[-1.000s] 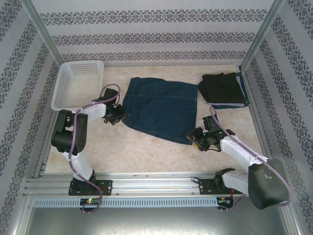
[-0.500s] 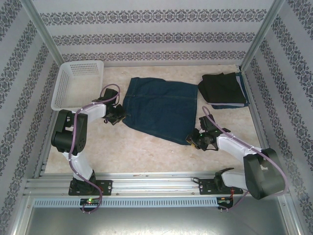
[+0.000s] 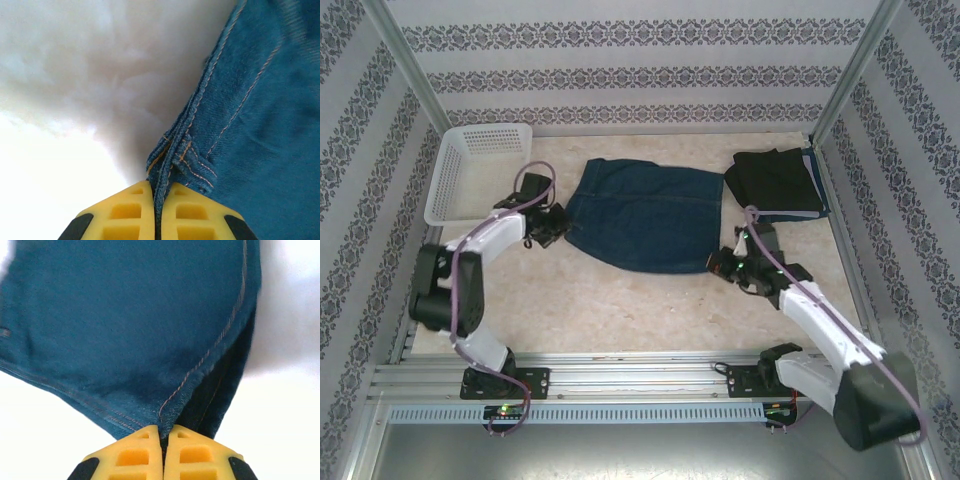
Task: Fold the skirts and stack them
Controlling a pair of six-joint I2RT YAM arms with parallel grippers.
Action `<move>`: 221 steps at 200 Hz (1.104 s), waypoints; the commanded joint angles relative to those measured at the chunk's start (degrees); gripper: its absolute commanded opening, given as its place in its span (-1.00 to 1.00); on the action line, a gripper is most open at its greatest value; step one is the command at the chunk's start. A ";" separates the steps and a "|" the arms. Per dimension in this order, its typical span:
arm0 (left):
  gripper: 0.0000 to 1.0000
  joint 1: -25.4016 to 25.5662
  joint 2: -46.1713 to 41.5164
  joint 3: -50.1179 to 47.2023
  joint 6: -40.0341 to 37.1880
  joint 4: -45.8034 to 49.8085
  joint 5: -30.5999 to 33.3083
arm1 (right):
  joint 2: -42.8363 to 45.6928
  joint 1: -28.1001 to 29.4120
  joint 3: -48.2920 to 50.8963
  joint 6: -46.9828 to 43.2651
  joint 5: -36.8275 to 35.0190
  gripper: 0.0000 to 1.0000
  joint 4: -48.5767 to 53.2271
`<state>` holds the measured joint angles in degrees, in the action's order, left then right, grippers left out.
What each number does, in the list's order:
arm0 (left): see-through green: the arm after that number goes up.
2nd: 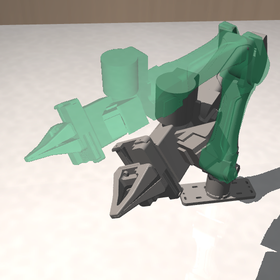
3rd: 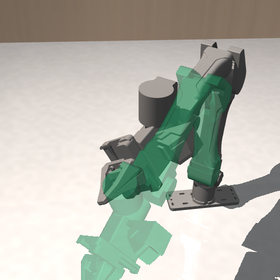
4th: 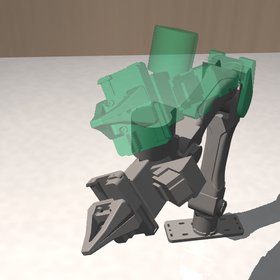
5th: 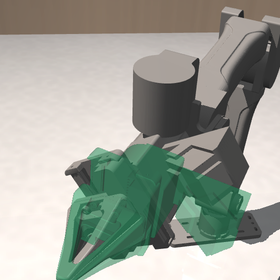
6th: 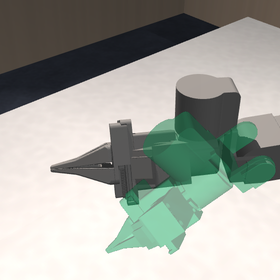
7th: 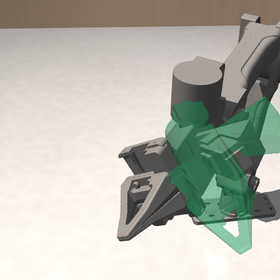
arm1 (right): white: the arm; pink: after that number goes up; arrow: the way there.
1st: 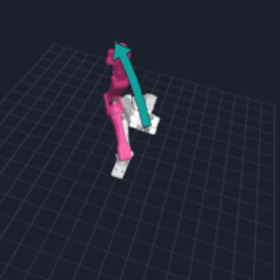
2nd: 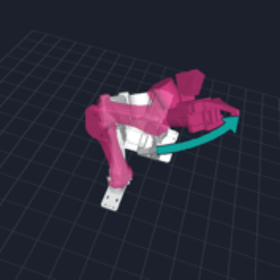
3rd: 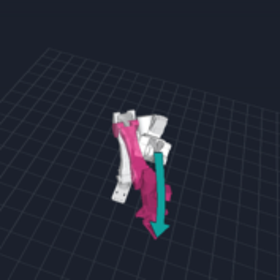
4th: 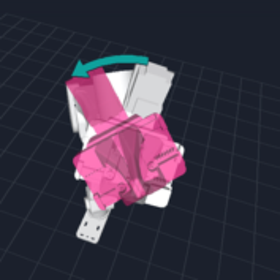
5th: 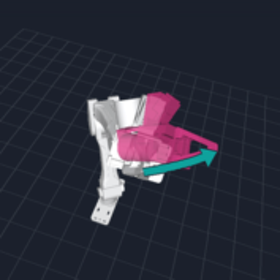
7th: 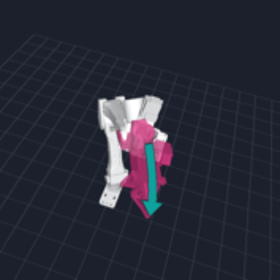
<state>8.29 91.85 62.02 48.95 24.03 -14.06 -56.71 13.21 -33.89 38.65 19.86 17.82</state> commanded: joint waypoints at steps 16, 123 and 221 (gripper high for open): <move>-1.00 -1.62 -16.95 11.73 -8.15 11.28 12.97 | 6.99 -6.28 -14.48 -11.05 8.41 -1.00 -4.45; -1.00 -1.71 -30.58 37.88 -7.35 16.97 -2.62 | 7.49 -7.06 -44.58 -19.81 12.69 -1.00 -6.31; 0.42 -1.91 18.04 44.39 -0.67 9.11 -1.20 | -37.39 -9.12 -48.86 -29.65 5.01 -0.44 -24.92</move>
<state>7.35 99.35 95.37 48.71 32.69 -18.65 -80.40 5.23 -75.81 11.77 28.10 -3.73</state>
